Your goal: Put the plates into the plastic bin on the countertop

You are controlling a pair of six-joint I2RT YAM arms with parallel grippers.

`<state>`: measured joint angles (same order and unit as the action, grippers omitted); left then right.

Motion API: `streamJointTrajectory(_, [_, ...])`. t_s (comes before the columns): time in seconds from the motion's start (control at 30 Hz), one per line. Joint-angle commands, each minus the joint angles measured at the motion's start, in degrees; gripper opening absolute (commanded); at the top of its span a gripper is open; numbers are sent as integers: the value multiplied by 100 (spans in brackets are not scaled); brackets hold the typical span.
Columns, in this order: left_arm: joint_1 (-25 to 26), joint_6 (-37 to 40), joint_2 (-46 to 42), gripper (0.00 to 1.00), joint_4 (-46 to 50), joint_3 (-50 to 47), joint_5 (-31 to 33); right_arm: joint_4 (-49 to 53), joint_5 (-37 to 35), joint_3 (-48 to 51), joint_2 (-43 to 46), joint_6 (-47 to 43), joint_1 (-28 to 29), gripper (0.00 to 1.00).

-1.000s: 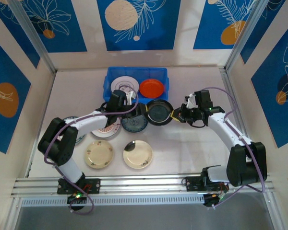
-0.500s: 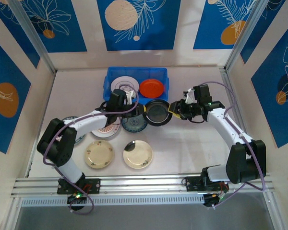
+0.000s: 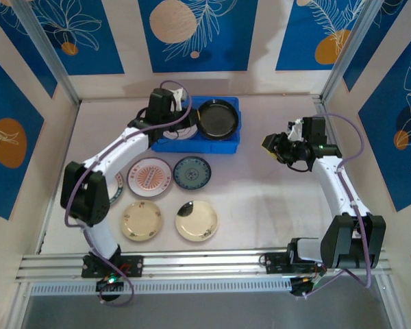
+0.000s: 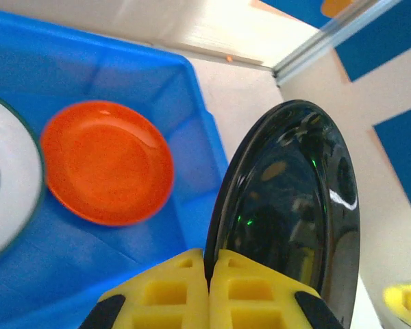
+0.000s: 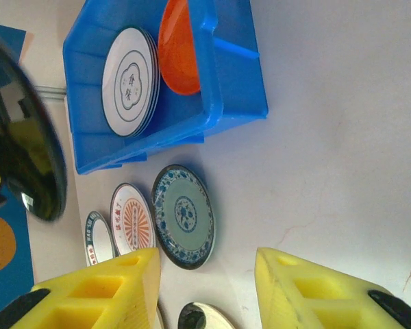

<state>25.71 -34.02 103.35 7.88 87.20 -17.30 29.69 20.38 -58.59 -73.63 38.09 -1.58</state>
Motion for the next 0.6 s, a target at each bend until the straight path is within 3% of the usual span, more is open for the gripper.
streamJointTrajectory(0.0, [-148,149,454,0,334,504,100,90,37,108,8,91,-28,41])
streamJointTrajectory(0.57, [-339,-632,2638,0,29,2266,-48,51,89,163,-351,120,-123,41])
